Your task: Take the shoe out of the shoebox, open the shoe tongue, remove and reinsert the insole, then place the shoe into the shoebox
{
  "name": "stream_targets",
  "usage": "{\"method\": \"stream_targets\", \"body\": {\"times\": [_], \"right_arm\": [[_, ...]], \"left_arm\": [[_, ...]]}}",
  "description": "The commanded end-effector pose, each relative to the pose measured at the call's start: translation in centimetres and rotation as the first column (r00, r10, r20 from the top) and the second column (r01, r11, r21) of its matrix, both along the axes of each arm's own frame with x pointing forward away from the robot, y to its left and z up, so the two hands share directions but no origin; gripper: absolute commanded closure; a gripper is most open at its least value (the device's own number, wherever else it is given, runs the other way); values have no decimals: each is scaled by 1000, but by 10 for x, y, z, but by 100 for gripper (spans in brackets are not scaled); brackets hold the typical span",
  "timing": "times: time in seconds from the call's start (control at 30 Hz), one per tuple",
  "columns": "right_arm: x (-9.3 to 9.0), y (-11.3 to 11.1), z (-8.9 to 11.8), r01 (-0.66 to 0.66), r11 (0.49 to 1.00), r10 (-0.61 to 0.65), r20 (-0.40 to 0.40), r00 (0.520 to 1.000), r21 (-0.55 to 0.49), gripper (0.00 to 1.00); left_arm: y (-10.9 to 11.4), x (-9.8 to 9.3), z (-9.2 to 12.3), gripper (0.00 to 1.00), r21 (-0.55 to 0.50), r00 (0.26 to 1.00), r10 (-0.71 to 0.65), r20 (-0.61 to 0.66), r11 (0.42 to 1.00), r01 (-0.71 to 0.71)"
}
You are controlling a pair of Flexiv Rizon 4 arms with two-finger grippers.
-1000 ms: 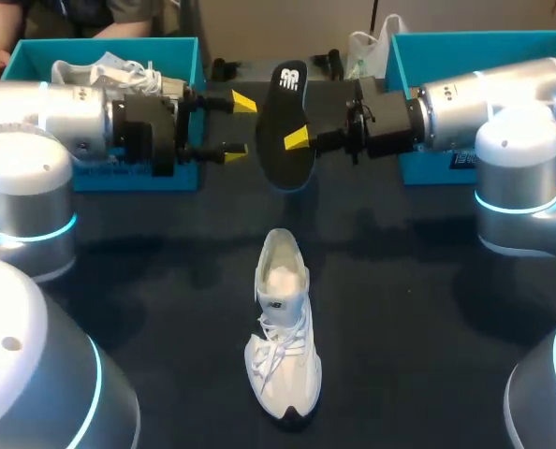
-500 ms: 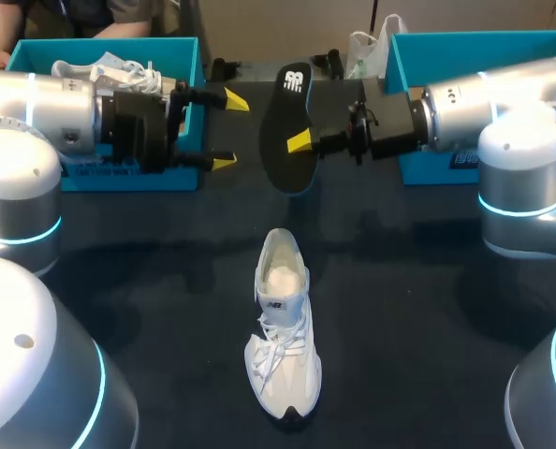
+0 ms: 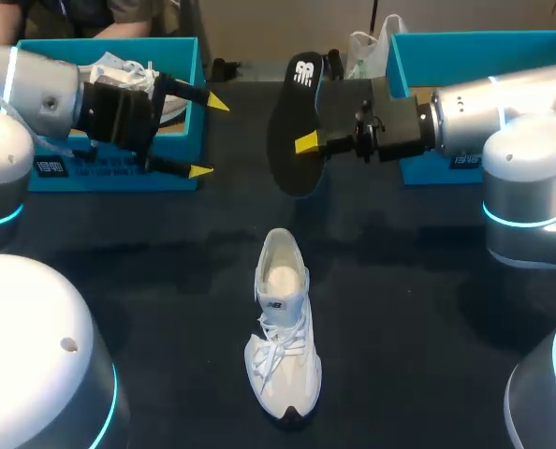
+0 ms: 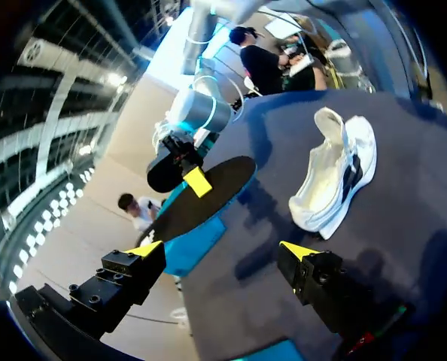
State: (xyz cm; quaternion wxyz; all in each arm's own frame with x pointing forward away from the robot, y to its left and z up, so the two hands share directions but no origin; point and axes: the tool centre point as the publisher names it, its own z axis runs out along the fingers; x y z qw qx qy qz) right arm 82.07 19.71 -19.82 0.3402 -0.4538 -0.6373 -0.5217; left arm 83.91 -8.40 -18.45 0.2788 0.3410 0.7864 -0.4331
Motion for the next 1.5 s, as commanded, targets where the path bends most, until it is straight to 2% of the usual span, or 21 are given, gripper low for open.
{"method": "stream_targets", "body": {"times": [0.03, 0.43, 0.5, 0.67, 0.87, 0.9, 0.97, 1.0, 1.33, 1.37, 1.5], "right_arm": [[-2, 1, 0, 6, 1000, -6, 1, 1000, -3, 100], [-2, 1, 0, 6, 1000, -6, 1, 1000, -3, 100], [-2, 1, 0, 6, 1000, -6, 1, 1000, -3, 100], [-7, -8, -2, 57, 997, -60, 52, 997, 49, 100], [-14, -7, -10, 89, 995, -93, 85, 992, 51, 100], [-16, -6, -12, 103, 994, -107, 96, 990, 42, 100], [-18, -5, -17, 109, 993, -113, 98, 989, 48, 100], [-19, -4, -20, 112, 993, -116, 99, 988, 45, 100], [-21, -4, -23, 114, 993, -116, 89, 989, 29, 100], [-21, -4, -23, 114, 993, -116, 89, 989, 29, 100], [-21, 3, -33, 122, 992, -126, 106, 986, 41, 100]], "left_arm": [[-1, 0, 6, 0, 150, 966, 43, -253, 989, -5], [-1, 0, 6, 0, 150, 966, 43, -253, 989, -5], [-4, -3, 1, 0, 119, 954, 42, -297, 993, -6], [-4, -16, -2, 0, 131, 912, 135, -386, 987, -90], [-3, -35, -16, 0, 208, 843, 248, -478, 964, -166], [-2, -38, -18, 0, 213, 814, 270, -514, 960, -183], [1, -42, -28, 0, 263, 702, 322, -635, 945, -195], [3, -43, -35, 0, 319, 664, 393, -636, 918, -237], [3, -43, -35, 0, 319, 664, 393, -636, 918, -237], [-4, -42, -42, 0, 380, 640, 458, -617, 885, -268], [-13, -45, -67, 0, 466, 604, 503, -619, 853, -233]]}}
